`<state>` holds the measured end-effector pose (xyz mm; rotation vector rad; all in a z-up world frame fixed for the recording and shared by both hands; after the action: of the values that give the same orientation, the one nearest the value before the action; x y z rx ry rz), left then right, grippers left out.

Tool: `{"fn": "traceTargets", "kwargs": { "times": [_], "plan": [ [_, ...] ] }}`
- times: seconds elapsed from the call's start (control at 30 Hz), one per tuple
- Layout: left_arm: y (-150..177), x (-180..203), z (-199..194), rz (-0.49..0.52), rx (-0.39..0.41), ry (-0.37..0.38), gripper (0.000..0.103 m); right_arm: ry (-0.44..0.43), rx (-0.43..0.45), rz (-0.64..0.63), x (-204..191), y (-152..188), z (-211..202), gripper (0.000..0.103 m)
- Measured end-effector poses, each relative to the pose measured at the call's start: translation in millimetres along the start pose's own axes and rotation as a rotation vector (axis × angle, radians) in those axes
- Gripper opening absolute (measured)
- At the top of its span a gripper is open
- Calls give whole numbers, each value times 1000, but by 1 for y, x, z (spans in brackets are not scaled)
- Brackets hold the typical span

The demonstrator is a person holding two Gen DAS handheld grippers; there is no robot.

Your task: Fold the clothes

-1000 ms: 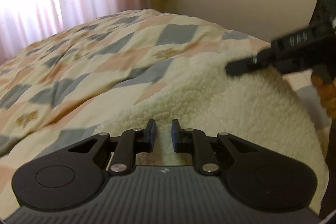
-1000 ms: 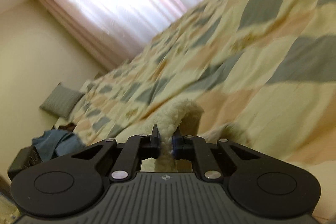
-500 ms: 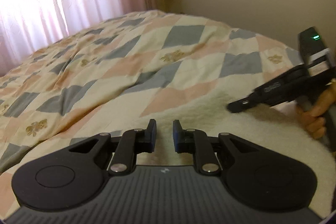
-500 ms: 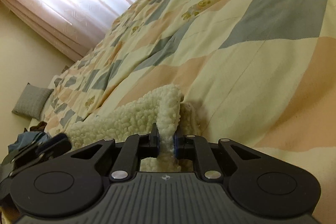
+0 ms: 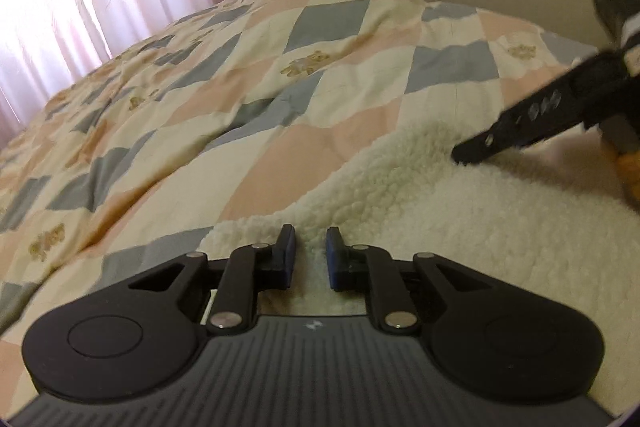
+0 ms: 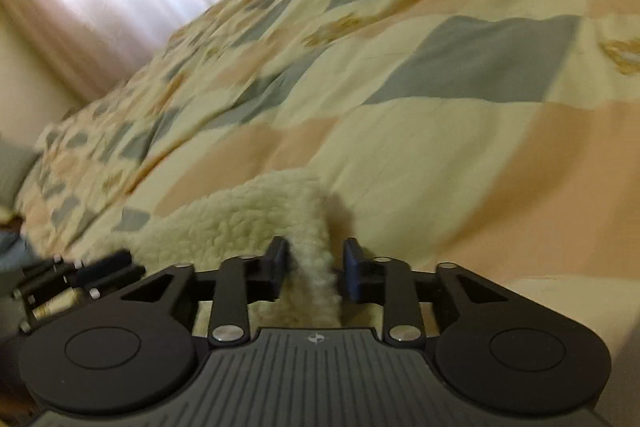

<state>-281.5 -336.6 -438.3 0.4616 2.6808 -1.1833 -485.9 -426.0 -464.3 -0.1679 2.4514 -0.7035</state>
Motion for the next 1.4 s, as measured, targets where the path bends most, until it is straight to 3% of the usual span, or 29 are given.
{"fn": "traceTargets", "kwargs": {
  "times": [0.1, 0.2, 0.27, 0.37, 0.47, 0.57, 0.67, 0.77, 0.9, 0.97, 1.13, 1.17, 1.23, 1.33, 1.4],
  "plan": [
    [-3, 5, 0, 30, -3, -8, 11, 69, 103, 3, 2, -4, -30, 40],
    [-4, 5, 2, 32, -7, -4, 11, 36, 176, -6, 1, -9, -50, 26],
    [-5, 5, 2, 36, -9, -2, 11, -73, 136, -17, -6, -5, -46, 16],
    [-5, 7, 4, 67, -21, -5, 11, -64, 2, -69, -17, 6, -13, 1],
    [-3, 4, 5, 81, -33, 4, 11, -53, -106, -45, -6, 19, 20, 0],
    [-1, -1, -4, 64, -24, 6, 12, -88, -72, -25, -6, 17, 4, 0],
    [-4, -10, -35, -1, 18, 14, 12, -124, -5, -40, -8, 16, -31, 13],
    [7, -8, -69, -43, 54, 73, 12, -151, 66, -80, -14, 28, -69, 13],
    [21, -4, -112, -96, 100, 149, 13, -172, 57, -117, -22, 60, -94, 14],
    [32, 10, -106, -70, 62, 142, 15, -131, 41, -102, -18, 77, -96, 14],
    [39, 18, -103, -69, 42, 132, 15, -195, 56, 175, 26, 107, -134, 19],
    [38, 17, -103, -70, 40, 135, 15, -217, 54, 239, 37, 113, -142, 27],
    [38, 18, -99, -48, 34, 132, 15, -259, 18, 340, 54, 129, -149, 31],
    [42, 21, -98, -38, 28, 128, 15, -321, -34, 488, 69, 152, -144, 32],
    [42, 22, -98, -34, 26, 126, 15, -325, -57, 563, 75, 161, -135, 39]
  ]
}}
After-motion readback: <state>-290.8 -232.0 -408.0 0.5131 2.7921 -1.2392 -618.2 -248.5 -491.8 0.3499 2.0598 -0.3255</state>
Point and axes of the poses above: each gripper's, at about its wrist camera, not at the fingertips, and z roughly the way its jaws point, x to its right, y to its underside, the point moved 3 cm from there along z, roughly the way its jaws point, and after that the axes turned 5 degrees about z, right-handed, at the moved point
